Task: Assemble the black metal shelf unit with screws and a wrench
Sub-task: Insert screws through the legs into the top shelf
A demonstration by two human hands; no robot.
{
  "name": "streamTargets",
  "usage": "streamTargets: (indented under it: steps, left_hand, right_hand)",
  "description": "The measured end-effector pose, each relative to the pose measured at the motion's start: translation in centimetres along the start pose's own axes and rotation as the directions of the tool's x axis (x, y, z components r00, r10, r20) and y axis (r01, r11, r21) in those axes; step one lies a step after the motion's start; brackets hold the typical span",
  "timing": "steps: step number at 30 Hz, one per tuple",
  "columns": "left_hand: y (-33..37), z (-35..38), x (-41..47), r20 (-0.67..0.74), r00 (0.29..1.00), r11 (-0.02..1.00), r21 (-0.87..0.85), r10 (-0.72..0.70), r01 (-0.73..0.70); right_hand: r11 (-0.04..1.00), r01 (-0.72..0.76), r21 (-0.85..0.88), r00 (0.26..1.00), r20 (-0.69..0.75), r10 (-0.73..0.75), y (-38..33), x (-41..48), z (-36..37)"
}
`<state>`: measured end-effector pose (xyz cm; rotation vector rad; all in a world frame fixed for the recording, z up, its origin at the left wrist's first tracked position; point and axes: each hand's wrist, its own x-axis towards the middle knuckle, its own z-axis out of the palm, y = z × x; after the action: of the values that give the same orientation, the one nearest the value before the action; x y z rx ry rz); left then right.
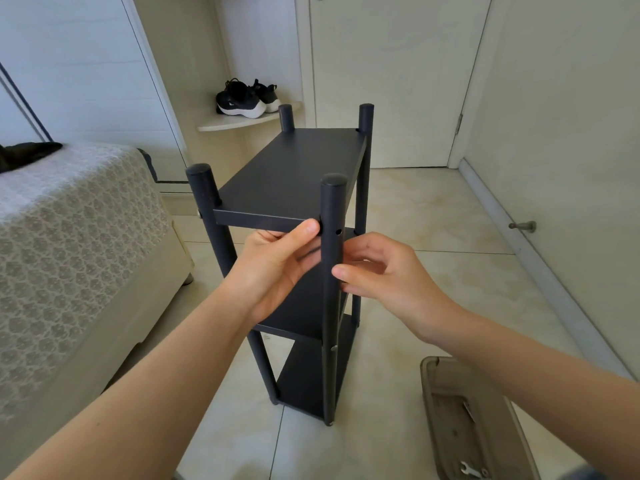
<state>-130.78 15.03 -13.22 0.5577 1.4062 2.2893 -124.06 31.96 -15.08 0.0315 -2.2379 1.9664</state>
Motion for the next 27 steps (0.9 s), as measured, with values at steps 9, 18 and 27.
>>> streamTargets:
  steps: [9,18,27]
  left_hand:
    - [-0.6,1.8,0.0,-0.034,0.999,0.999,0.018,-0.043,0.044]
    - [-1.0,2.8,-0.2,-0.004,1.0,1.0,0.004,-0.017,0.017]
    - [-1.2,2.3,0.2,0.023,0.999,0.999,0.021,-0.037,0.037]
  right_hand:
    - [0.97,-0.197,-0.143,0.971,-0.165,0.172,5.9,-1.6,-5.9]
    - [0.517,-0.59,-0.621,0.761,-0.212,0.613,19.0,-5.9,-8.9]
    - [0.239,-0.692,-0.681,0.566,-0.306,0.766,25.3,-7.5,-7.1]
